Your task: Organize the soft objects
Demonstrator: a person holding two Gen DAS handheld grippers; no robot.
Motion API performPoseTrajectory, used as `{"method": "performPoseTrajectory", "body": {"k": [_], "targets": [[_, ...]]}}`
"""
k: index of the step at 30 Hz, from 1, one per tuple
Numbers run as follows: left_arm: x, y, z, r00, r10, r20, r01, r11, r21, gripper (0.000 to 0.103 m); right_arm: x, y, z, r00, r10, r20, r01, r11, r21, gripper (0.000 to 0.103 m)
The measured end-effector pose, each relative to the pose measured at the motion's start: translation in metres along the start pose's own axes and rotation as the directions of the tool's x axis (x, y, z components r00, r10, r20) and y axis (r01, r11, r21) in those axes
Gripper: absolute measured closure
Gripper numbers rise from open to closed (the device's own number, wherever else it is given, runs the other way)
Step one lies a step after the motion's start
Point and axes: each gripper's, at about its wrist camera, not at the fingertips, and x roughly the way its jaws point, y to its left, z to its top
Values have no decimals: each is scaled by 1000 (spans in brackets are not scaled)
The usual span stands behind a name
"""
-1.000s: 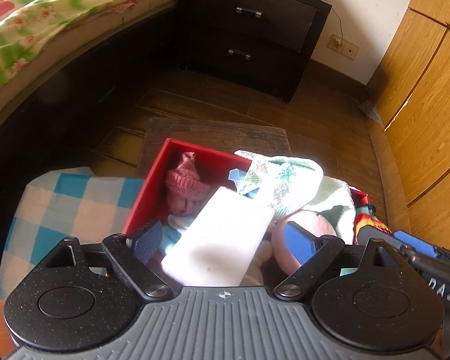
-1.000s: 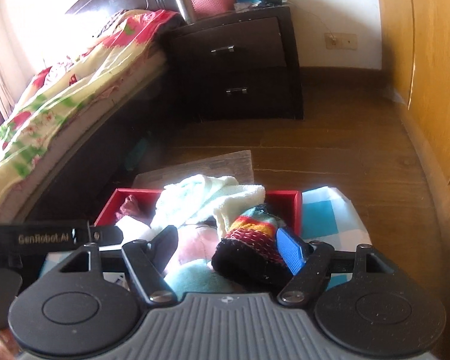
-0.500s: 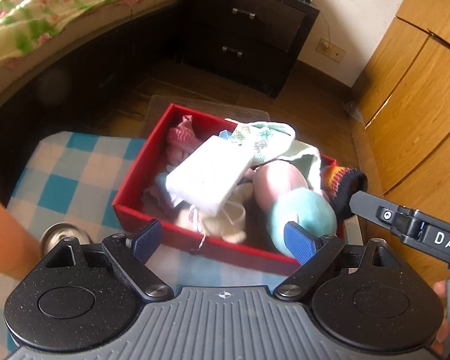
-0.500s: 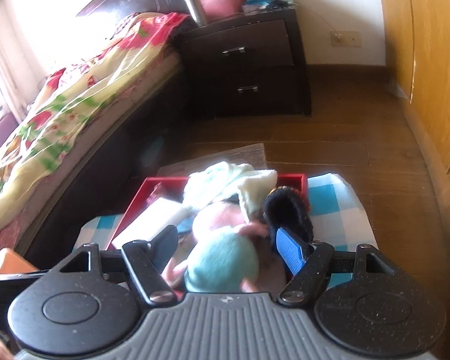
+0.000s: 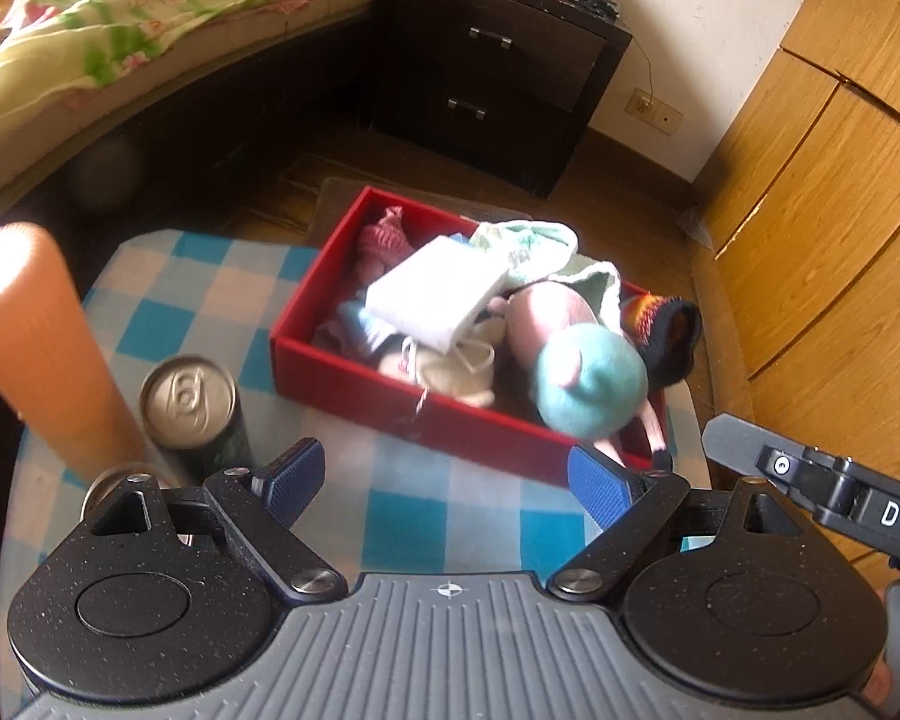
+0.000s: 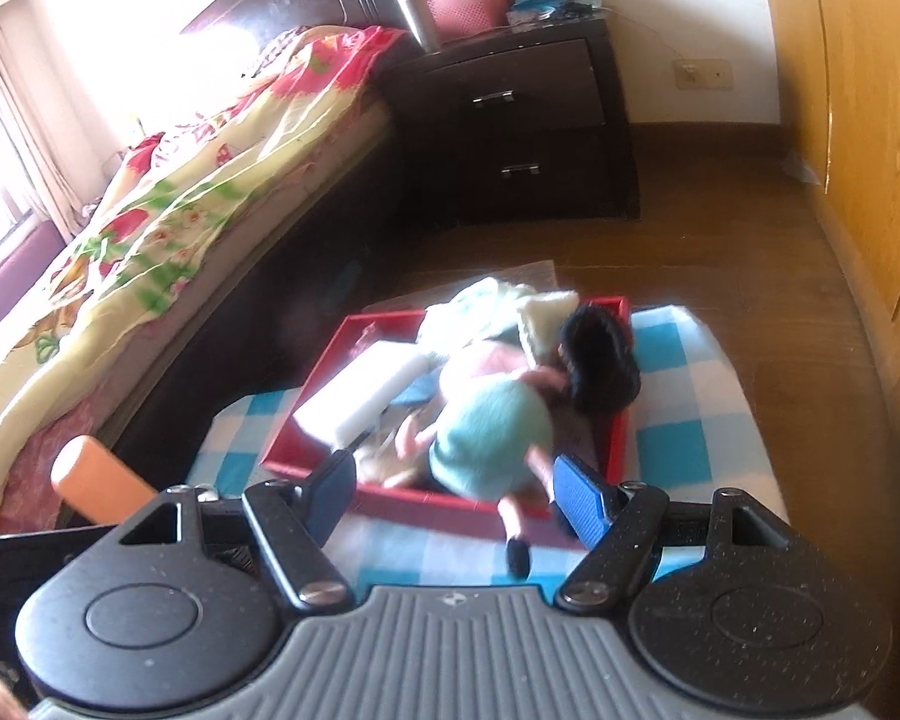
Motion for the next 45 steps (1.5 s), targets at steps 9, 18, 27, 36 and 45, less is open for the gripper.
{"method": "performPoseTrajectory", "body": {"k": [9,18,27,36,45], "targets": [[-17,8,-24,1000,13,2,-13,1000,2,17,-19,5,-26,1000,-3,-5,2,999,-34,52],[-26,8,-49,1000,27,-12,-26,999,32,17,-26,6,-55,998,-46,-35,41,993,-114,52],[-33,6,-75,999,37,-33,-35,998,59,17,-43,6,-80,998,-15,-57,8,992,-124,52],[-41,1,-91,999,43,-30,-40,995,92,17,-53,3,-96,998,-19,-60,12,993,-120,52],[-47,2,-111,998,40,-49,-35,994,101,17,-62,6,-109,998,-10,-62,3,992,-124,51]]}}
